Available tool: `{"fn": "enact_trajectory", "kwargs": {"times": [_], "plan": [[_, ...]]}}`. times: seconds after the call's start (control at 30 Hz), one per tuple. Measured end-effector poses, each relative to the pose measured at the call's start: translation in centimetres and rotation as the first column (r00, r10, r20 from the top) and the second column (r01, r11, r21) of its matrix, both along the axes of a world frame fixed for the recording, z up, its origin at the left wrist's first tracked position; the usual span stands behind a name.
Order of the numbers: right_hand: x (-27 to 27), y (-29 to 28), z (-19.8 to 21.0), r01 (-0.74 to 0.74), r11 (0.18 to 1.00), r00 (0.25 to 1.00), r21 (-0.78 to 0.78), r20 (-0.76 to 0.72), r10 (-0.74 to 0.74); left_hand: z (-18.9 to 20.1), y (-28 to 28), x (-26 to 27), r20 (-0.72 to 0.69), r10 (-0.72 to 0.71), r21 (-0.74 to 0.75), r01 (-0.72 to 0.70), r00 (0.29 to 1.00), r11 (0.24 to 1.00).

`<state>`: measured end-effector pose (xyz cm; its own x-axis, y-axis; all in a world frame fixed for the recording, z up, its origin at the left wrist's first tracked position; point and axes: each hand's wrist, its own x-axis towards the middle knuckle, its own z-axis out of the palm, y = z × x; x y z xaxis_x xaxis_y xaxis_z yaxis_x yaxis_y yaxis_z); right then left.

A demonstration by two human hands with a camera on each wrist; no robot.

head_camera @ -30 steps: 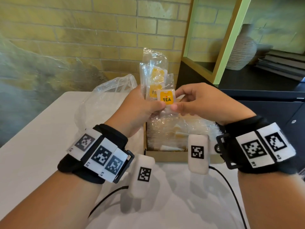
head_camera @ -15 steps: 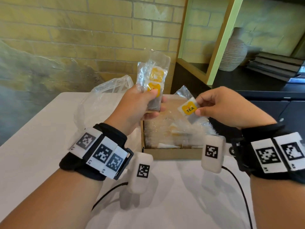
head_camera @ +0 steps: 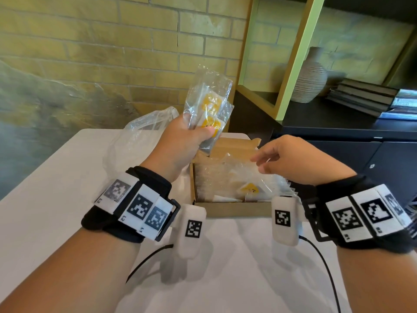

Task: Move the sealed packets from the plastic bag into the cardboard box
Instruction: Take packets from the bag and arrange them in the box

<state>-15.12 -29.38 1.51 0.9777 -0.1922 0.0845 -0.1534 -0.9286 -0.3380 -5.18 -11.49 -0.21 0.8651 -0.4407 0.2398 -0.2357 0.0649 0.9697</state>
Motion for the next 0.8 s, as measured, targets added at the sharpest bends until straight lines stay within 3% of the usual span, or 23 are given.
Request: {"fn": "enact_trajectory", "kwargs": {"times": [0.13,0.23,0.47,0.6,0.7,0.8], "plan": [[0.4,0.4,0.9,-0.018,0.996,0.989,0.085,0.146,0.005,-0.1,0.0,0.0,0.017,-0.044,0.002,0.044,0.999,0.999],[0.7,0.9,1.5,-0.023,0.996,0.985,0.083,0.174,0.008,-0.2,-0.1,0.0,0.024,-0.058,-0.002,0.058,0.998,0.998],[-0.6,1.8,0.9,0.048,0.984,0.976,-0.171,-0.199,-0.082,-0.1,-0.1,0.5,-0.039,-0.002,-0.016,0.002,0.999,1.000],[-0.4,2.3,-0.5,-0.003,0.972,0.973,-0.237,-0.226,-0.052,-0.2,-0.2,0.5,-0.046,0.011,-0.013,-0.011,0.999,1.000],[0.2,2.7,-1.0,-0.060,0.955,0.983,-0.292,-0.185,0.006,-0.1,-0.1,0.4,-0.040,0.014,-0.011,-0.014,0.999,1.000],[-0.1,2.5,0.2,-0.042,0.939,0.999,-0.343,-0.024,0.036,0.0,0.0,0.7,-0.038,0.029,-0.005,-0.029,0.999,1.000]]}}
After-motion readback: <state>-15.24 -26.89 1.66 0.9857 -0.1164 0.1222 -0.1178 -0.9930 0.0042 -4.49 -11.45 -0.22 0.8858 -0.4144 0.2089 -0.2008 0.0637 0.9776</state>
